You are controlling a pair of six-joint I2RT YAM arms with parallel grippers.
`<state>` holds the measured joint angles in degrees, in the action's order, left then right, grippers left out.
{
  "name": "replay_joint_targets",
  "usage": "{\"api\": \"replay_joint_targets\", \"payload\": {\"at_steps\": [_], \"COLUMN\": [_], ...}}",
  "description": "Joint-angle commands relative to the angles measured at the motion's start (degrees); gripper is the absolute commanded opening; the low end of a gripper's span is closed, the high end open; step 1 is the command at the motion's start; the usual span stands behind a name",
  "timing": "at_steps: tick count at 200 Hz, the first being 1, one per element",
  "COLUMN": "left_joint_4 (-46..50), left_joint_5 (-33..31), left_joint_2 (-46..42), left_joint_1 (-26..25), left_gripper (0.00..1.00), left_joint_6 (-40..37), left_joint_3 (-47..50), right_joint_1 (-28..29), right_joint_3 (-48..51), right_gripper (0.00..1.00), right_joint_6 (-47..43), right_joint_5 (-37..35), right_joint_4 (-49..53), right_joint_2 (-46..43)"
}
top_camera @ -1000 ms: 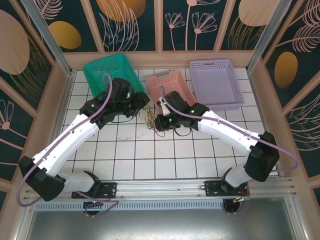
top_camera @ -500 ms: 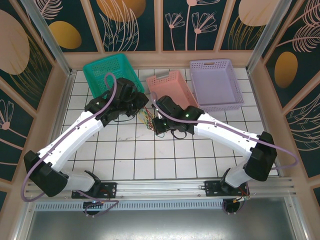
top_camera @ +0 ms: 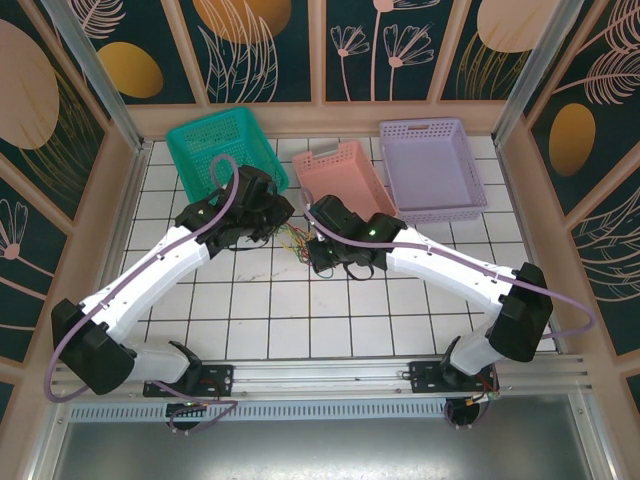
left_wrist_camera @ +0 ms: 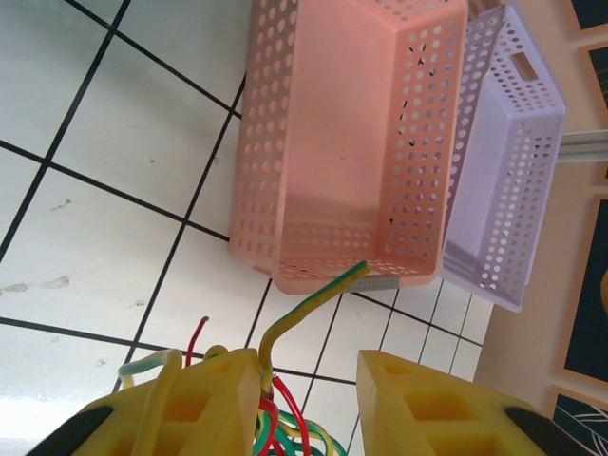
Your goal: Untangle the cables
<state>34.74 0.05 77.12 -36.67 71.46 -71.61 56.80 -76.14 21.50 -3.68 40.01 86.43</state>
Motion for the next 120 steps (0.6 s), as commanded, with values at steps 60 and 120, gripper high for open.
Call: {"api": "replay_joint_targets", "payload": {"at_steps": [60,120], "left_joint_4": [6.0,2.25], "left_joint_5": [-4.34,-1.67], "left_joint_2": [-2.83,-2.17], "left_joint_1": [-0.07,-0.08], "left_gripper": [0.39,0.42], "left_joint_6": [-0.01,0.88], "left_joint_3": [-0.31,1.05], "right_joint_1": [0.67,0.8], "right_joint_3": [-0.78,-1.75], "right_gripper": [0.0,0.0], "right_joint_6": [0.45,0.56], "right_joint_5": [-1.57,-0.37], "right_joint_4": [-3.0,-3.61], "right_joint_2": [-0.08,0.92]}}
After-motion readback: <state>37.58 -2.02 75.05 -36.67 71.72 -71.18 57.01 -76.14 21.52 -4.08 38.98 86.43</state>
